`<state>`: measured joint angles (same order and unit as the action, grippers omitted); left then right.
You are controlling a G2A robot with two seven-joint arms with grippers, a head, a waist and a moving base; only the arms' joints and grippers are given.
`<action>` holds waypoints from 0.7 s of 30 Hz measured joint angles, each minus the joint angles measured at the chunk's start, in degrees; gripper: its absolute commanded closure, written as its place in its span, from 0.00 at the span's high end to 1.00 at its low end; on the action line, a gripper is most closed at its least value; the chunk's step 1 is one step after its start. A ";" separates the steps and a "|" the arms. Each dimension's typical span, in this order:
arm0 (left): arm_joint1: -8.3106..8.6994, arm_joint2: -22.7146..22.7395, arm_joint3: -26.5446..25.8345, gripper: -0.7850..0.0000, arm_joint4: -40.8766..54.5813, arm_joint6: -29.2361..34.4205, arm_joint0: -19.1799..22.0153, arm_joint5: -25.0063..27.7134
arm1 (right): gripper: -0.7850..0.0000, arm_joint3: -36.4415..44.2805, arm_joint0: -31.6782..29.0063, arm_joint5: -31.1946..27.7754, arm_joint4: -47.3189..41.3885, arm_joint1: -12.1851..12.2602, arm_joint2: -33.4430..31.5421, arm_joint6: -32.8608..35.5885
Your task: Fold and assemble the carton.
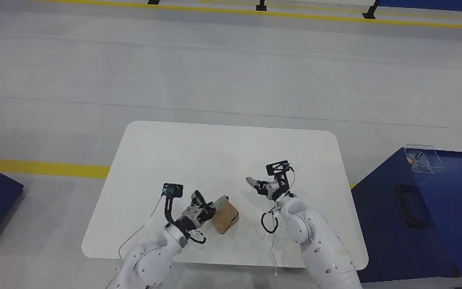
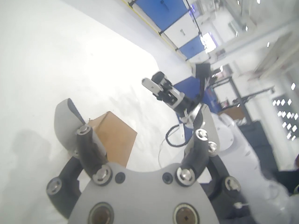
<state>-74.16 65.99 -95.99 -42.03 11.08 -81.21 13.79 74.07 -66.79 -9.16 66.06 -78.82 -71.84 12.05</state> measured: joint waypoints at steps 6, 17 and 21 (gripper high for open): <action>-0.34 -6.46 1.98 0.00 -23.58 -7.92 -0.39 -4.19 | 1.00 -0.01 0.01 -0.11 0.04 0.01 0.04 0.07; -1.00 -8.76 6.78 0.00 -27.22 -4.90 2.16 -7.52 | 1.00 -0.01 0.01 -0.10 0.04 0.01 0.04 0.07; -1.35 -9.34 7.22 0.00 -27.41 -4.56 3.06 -8.72 | 1.00 -0.01 0.01 -0.11 0.04 0.01 0.04 0.07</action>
<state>-75.52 56.65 -88.77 -69.44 6.52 -78.15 5.06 74.07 -66.78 -9.27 66.10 -78.81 -71.80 12.12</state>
